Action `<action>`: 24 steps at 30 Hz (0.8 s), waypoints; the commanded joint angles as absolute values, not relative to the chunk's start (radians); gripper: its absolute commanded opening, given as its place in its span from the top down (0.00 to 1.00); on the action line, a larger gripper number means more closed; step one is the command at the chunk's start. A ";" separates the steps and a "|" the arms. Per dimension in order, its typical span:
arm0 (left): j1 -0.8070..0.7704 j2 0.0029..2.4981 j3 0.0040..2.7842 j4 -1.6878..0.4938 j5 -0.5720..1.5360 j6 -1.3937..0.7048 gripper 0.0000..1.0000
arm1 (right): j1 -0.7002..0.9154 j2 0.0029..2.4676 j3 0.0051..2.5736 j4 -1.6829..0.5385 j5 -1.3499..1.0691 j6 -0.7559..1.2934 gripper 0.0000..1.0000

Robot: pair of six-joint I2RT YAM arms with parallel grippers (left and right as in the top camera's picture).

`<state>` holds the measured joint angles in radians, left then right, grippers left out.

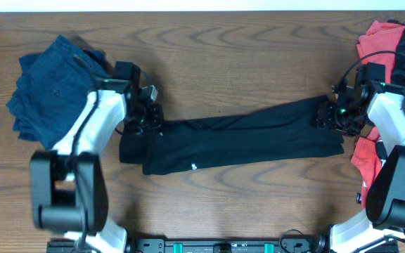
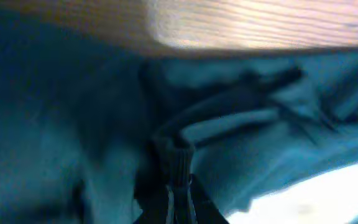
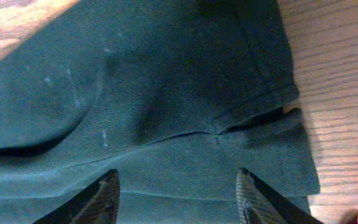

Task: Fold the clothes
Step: 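Press and straighten the folded strip's ends with both grippers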

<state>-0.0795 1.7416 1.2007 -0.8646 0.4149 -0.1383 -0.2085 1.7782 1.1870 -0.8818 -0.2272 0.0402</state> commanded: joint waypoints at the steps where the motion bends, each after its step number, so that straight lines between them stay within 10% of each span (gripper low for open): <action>1: -0.068 1.642 1.197 -0.895 0.398 -0.159 0.94 | -0.199 1.761 1.179 -0.880 -0.210 0.025 0.41; 16: -0.068 1.631 1.111 -0.971 0.138 -0.268 0.94 | -0.199 1.761 1.179 -0.890 -0.210 0.025 0.41; 19: -0.068 1.631 1.098 -0.962 0.136 -0.267 0.57 | -0.199 1.761 1.179 -0.891 -0.209 0.025 0.41; 24: -0.068 1.628 1.111 -0.941 0.133 -0.267 0.49 | -0.199 1.761 1.179 -0.914 -0.134 0.027 0.41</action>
